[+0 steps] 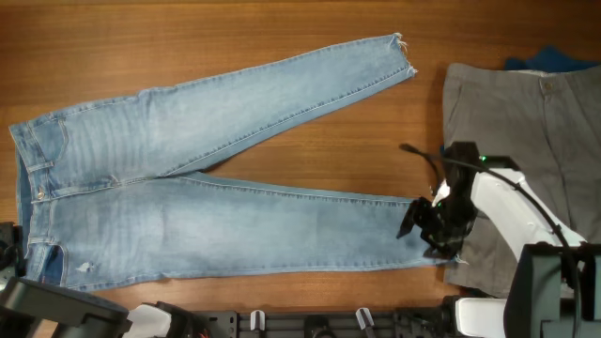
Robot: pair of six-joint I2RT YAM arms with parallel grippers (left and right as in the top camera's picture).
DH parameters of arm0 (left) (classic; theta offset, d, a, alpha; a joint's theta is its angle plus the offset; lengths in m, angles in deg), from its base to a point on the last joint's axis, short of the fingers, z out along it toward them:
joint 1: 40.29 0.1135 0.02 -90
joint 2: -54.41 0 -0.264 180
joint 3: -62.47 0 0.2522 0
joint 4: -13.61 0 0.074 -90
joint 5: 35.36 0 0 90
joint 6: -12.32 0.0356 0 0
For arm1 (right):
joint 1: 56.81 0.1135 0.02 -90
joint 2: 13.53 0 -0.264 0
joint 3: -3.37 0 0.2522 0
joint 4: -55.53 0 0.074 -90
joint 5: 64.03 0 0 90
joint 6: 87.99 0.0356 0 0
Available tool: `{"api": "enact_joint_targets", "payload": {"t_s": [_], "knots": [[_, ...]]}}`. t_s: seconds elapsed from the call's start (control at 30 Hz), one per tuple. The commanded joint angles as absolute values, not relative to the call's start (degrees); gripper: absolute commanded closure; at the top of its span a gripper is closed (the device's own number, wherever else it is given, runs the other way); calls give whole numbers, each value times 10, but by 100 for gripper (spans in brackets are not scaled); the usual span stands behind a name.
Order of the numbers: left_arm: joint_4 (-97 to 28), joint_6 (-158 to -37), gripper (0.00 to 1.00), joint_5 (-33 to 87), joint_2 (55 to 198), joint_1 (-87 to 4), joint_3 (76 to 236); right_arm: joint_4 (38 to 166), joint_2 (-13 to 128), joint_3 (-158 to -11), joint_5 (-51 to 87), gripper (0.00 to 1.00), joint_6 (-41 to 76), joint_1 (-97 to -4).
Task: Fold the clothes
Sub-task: 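Grasp the lower jeans leg hem with the right gripper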
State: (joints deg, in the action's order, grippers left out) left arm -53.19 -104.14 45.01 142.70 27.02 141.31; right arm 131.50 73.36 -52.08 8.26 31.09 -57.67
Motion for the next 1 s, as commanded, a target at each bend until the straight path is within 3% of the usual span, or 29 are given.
{"api": "enact_joint_targets", "payload": {"t_s": [0.0, 0.13, 0.27, 0.3, 0.37, 0.4, 0.63, 0.97], "knots": [[-524, -1034, 57, 425, 1424, 273, 1410, 1303, 734, -491, 126, 34, 371, -580], [-518, -1034, 54, 405, 1424, 265, 1410, 1281, 734, -471, 146, 33, 419, -580], [-518, -1034, 50, 406, 1424, 245, 1410, 1234, 734, -431, 125, 41, 440, -580], [-518, -1030, 49, 407, 1424, 240, 1410, 1221, 733, -432, 125, 62, 439, -580], [-519, -1019, 47, 408, 1424, 237, 1410, 1206, 733, -439, 110, 91, 417, -580], [-521, -1019, 47, 407, 1424, 237, 1410, 1208, 732, -456, 105, 96, 392, -580], [-543, -1017, 34, 440, 1424, 237, 1410, 1336, 722, -676, 96, 96, 260, -580], [-606, -1022, 34, 543, 1425, 241, 1387, 1164, 723, -688, 8, 96, 276, -580]]}}
